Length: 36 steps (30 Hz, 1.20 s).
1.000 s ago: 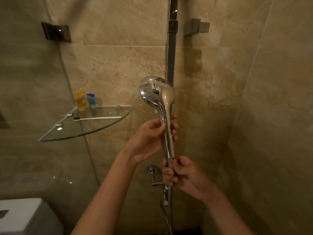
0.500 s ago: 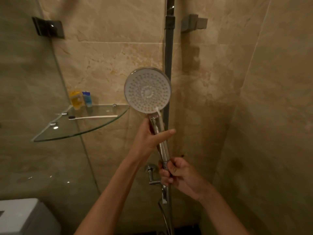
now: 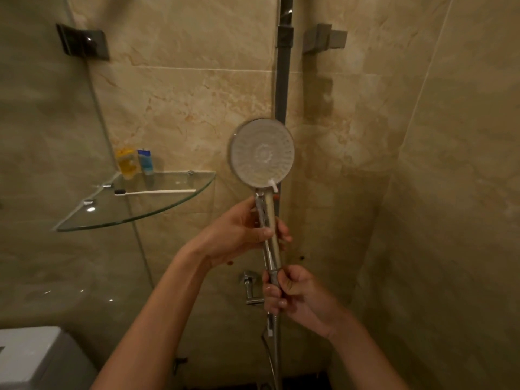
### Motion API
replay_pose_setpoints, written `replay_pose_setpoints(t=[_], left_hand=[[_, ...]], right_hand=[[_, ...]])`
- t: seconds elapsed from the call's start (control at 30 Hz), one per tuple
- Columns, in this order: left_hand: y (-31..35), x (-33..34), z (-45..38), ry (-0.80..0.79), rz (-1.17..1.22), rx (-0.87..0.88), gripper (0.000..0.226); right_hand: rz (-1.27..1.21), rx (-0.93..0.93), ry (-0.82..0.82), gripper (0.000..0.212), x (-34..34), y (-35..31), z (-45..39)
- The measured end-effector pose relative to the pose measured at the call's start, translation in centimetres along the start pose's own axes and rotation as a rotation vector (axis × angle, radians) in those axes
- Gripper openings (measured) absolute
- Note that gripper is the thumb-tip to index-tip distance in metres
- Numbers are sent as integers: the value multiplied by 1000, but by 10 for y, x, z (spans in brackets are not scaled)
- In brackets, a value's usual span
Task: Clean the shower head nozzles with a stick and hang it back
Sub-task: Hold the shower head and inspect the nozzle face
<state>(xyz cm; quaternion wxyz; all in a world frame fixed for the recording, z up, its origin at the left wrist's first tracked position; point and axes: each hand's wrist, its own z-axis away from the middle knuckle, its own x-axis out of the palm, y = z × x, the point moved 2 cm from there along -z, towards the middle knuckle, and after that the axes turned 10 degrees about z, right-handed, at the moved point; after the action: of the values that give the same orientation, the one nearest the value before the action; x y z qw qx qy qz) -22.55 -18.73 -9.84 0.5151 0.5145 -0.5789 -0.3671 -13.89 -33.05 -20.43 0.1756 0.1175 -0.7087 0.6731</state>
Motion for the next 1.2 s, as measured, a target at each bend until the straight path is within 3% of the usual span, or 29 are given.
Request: replay_pose_setpoints(t=[0.13, 0.33, 0.5, 0.63, 0.77, 0.83, 0.93, 1.03, 1.2], left_hand=[[5, 4, -2, 116, -232, 68, 50], [-4, 17, -9, 259, -257, 243, 62], [-14, 26, -13, 477, -217, 374, 48], [-24, 36, -16, 398, -44, 258, 37], [-15, 29, -12, 211, 403, 39, 38], [-13, 23, -10, 132, 515, 19, 29], [-18, 15, -8, 52, 571, 55, 36], [-20, 11, -8, 86, 502, 131, 41], [-21, 14, -15, 442, -33, 271, 28]], right_hand=[[13, 2, 21, 17, 0, -2, 0], [-12, -27, 82, 19, 6, -1, -2], [92, -80, 174, 17, 12, -4, -5], [59, -84, 150, 18, 11, -8, -7], [-52, -26, 44, 17, 7, -10, -2], [-68, -22, 1, 17, 6, -12, -1], [-57, -19, -45, 18, 6, -15, -1], [-28, -19, -16, 17, 4, -17, -3], [106, -33, 172, 17, -2, -22, -6]])
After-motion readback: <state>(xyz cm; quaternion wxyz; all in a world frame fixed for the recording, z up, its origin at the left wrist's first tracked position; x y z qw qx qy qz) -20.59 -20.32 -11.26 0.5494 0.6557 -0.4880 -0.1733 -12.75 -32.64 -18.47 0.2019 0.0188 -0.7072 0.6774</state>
